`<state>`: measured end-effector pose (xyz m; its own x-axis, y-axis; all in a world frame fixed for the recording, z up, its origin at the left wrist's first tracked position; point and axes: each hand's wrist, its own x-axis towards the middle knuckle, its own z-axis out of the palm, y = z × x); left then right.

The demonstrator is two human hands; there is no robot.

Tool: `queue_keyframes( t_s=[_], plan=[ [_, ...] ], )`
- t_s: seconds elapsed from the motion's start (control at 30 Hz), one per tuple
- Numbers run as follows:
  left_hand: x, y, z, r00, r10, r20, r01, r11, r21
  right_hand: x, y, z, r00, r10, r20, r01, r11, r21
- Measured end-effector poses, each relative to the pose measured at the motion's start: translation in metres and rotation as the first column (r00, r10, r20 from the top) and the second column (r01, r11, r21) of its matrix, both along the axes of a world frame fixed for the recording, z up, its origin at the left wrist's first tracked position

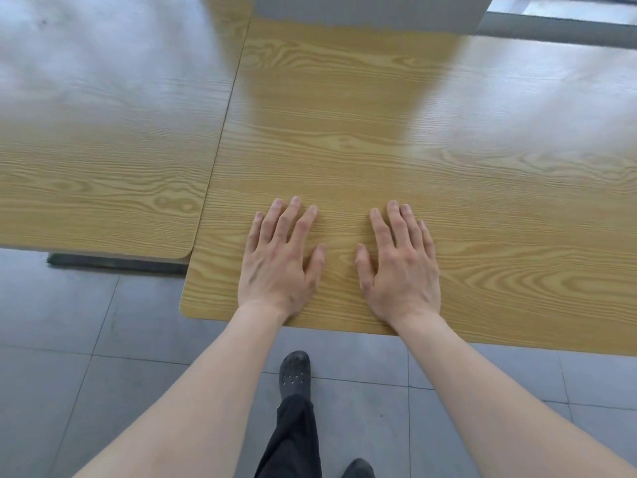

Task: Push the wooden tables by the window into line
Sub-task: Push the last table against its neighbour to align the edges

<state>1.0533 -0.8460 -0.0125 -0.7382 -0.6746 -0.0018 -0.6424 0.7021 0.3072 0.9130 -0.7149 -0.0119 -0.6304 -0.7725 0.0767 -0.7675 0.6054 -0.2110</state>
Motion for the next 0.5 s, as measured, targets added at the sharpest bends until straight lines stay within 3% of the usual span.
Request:
queue_keyframes(
  t_s=[0.5],
  plan=[
    [-0.029, -0.036, 0.001, 1.000, -0.030, 0.004, 0.030, 0.999, 0.027, -0.024, -0.030, 0.000, 0.998, -0.029, -0.054, 0.030, 0.999, 0.019]
  ],
)
